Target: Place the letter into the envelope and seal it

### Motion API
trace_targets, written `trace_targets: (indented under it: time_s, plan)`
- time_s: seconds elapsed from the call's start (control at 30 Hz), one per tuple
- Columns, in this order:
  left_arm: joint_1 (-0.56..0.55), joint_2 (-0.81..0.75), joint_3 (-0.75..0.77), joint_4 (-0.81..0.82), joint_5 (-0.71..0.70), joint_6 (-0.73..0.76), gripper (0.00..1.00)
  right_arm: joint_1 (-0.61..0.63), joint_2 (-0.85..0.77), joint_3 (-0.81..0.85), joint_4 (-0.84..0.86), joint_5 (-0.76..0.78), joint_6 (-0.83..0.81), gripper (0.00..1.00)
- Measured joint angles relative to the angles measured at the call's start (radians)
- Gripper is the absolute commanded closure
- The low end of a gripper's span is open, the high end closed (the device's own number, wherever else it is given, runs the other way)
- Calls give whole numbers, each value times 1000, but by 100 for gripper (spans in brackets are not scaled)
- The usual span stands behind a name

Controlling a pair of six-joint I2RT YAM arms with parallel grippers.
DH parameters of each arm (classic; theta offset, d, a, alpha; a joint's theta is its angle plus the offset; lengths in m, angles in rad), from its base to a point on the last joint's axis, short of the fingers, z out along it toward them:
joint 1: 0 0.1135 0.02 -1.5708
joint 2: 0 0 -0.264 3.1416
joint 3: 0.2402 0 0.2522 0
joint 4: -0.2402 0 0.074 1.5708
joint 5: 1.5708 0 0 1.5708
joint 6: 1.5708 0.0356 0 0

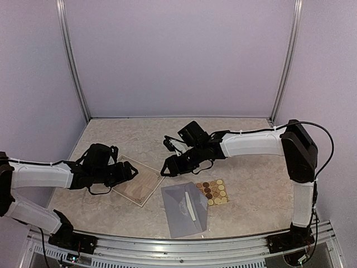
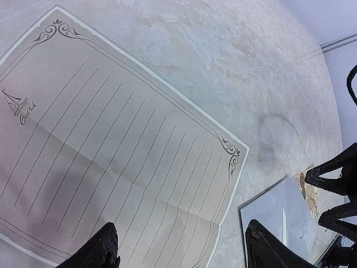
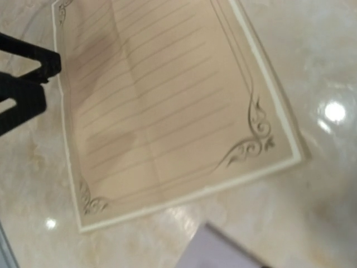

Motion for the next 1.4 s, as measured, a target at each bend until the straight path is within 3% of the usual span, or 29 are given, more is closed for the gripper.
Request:
trace_targets:
  time_s: [0.73, 1.13, 1.4]
  plan:
    - [40, 201, -36, 195, -2, 55, 28, -95, 233, 96, 132, -140, 58, 51]
    - [41, 207, -51, 240, -4, 50, 29, -94, 282, 108, 211, -208, 116, 54]
    - [41, 207, -56, 249, -4, 47, 29, -93, 309, 129, 246, -221, 153, 61]
